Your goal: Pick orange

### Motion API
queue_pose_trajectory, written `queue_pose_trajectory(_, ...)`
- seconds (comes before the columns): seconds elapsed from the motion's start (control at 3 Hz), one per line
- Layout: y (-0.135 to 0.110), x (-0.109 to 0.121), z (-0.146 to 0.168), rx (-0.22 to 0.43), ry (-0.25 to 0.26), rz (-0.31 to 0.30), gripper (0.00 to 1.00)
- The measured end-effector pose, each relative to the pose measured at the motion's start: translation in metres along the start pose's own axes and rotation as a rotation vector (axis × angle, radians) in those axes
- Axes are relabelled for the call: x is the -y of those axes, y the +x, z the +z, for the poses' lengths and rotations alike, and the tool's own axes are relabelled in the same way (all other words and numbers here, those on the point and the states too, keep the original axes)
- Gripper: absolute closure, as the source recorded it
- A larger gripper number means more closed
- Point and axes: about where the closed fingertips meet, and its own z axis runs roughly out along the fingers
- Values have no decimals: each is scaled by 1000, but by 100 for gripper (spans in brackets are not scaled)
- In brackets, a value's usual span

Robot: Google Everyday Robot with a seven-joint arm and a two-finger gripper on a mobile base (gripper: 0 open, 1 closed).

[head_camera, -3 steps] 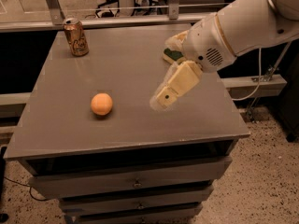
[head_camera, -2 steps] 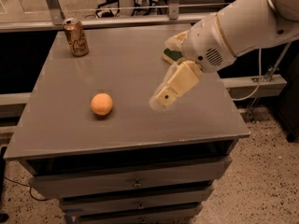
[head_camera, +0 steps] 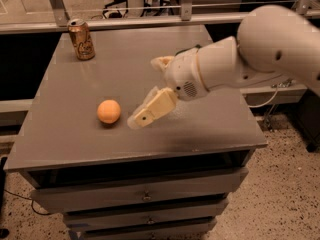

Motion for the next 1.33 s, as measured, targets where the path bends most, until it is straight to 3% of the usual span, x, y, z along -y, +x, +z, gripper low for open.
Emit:
queue_pose_trajectory(0.67, 5, 12, 92, 160, -19, -3, 0)
queue_pose_trajectory(1.0, 14, 14, 115, 200, -22, 1, 0)
queue_pose_trajectory(1.33, 17, 12, 127, 230, -28, -4, 16)
